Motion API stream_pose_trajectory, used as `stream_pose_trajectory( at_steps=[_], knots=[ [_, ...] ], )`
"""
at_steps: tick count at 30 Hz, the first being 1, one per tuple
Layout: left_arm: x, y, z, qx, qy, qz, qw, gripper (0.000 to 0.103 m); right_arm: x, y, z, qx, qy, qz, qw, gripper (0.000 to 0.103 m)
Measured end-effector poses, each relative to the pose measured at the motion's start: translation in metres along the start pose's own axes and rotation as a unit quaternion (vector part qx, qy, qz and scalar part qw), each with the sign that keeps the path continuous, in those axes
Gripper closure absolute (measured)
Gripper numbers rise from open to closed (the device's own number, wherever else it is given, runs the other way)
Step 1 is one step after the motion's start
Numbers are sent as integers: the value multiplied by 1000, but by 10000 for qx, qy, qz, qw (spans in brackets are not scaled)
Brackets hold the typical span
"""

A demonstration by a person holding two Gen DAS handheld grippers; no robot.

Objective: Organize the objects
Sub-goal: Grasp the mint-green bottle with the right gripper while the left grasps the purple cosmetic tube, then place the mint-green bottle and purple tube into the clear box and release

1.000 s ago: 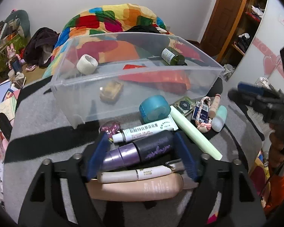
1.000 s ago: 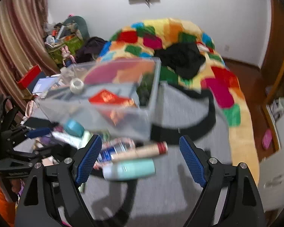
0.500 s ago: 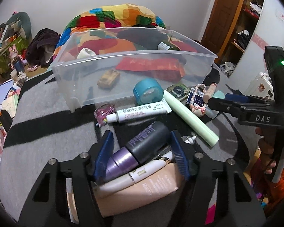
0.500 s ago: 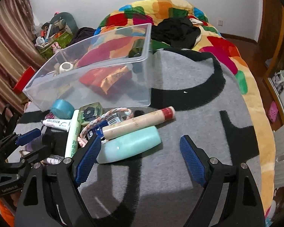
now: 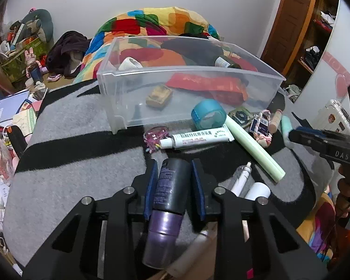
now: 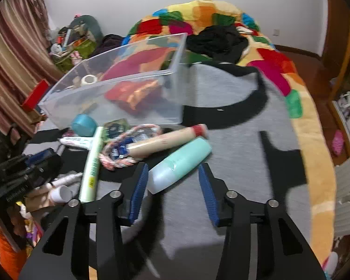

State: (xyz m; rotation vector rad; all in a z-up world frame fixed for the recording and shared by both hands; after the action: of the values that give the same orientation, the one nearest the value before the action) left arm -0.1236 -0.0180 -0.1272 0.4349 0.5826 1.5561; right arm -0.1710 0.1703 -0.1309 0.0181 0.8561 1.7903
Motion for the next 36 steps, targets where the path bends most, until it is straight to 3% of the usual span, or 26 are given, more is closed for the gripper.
stream_pose_trajectory(
  at_steps=[8, 11, 15, 17, 19, 22, 36],
  knots=[
    [-3, -2, 3, -30, 40, -16, 10000, 73, 9, 4, 6, 42, -6, -259, 9997, 65],
    [-4, -7, 4, -43, 100, -94, 9999, 68, 11, 6, -5, 8, -65, -374, 9993, 51],
    [-11, -13, 1, 4, 287, -74, 9996, 68, 10, 6, -10, 71, -334, -230, 9992, 51],
    [-13, -14, 2, 29, 285, -31, 9996, 70, 9, 4, -9, 83, -459, -85, 9989, 58],
    [-15, -14, 3, 58, 275, 16, 9996, 78, 12, 3, -7, 99, -575, -13, 9983, 72],
    [-16, -13, 5, 106, 280, 59, 9995, 78, 19, 0, -1, 132, -630, -41, 9979, 86],
    [-20, 25, 41, 637, 172, 334, 9973, 78, 4, 8, 34, 647, -343, 175, 9972, 90]
  ],
)
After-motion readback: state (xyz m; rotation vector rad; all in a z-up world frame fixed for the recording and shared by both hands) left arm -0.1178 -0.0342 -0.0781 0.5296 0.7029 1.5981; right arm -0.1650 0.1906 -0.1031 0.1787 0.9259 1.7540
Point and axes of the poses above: each gripper's, at about its wrist camera, not at the fingertips, and z roughly against the way its jaws point, x to its right, y to its top, the point moved 10 cm from there along -z, roughly the way its jaws point, and after that the axes turned 13 degrees about y, right-handed, at the moved point
